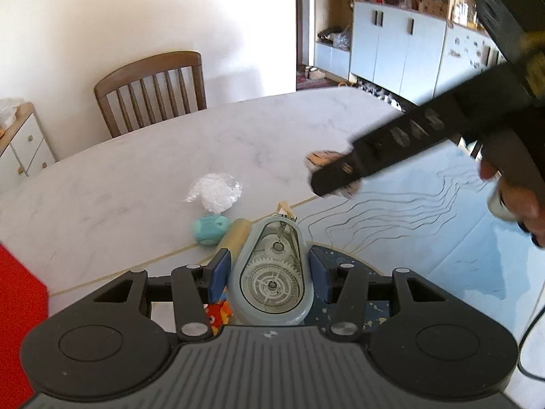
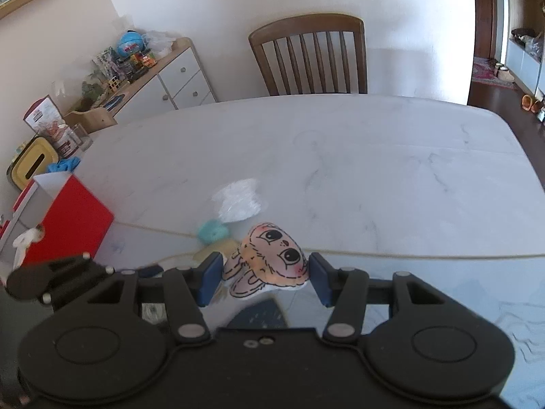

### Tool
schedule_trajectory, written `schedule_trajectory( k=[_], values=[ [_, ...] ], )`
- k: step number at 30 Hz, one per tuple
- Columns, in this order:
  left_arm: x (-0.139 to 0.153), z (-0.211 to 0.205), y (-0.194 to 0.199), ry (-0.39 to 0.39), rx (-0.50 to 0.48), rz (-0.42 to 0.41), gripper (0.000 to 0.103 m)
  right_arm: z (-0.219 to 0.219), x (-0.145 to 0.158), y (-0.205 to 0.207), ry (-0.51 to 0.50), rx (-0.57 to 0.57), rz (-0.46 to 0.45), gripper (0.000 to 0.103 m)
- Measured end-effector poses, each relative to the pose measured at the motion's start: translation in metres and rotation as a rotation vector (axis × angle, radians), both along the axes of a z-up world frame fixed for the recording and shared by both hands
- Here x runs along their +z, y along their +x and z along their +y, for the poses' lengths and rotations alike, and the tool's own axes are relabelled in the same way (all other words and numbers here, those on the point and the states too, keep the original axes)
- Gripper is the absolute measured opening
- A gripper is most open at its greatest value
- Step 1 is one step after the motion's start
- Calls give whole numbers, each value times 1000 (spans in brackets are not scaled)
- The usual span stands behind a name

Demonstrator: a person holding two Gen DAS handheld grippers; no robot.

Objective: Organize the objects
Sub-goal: 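Grasp the grey-blue gear tape dispenser with left tool while right tool lifts the plush, then carry the tape dispenser and plush pouch over the box with both tools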

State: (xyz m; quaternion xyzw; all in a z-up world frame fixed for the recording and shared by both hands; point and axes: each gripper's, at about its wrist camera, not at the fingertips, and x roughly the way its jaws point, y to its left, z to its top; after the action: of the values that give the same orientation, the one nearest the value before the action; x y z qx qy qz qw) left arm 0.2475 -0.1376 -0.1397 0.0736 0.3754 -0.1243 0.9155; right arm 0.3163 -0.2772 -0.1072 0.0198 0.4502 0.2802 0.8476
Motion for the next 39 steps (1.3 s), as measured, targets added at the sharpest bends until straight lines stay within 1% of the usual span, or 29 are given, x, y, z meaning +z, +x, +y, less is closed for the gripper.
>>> schedule_trajectory(
  k=[8, 12, 18, 23, 28, 39],
  values=[
    [35, 32, -32, -60, 70, -8, 50, 12, 28, -47, -17, 23, -41, 54],
    [50, 54, -41, -88, 117, -3, 50, 25, 41, -66, -23, 37, -58, 54],
    [72, 85, -57, -118, 164, -22, 50, 50, 61, -95, -11, 70, -86, 54],
    [85, 114, -70, -143, 209, -32, 50, 79, 72, -115, -15, 109, -114, 54],
    [94, 147, -78, -156, 245, -48, 50, 111, 77, -129, -9, 144, -119, 54],
    [103, 229, -94, -160, 333, -76, 50, 192, 81, -148, -13, 227, -135, 54]
  ],
)
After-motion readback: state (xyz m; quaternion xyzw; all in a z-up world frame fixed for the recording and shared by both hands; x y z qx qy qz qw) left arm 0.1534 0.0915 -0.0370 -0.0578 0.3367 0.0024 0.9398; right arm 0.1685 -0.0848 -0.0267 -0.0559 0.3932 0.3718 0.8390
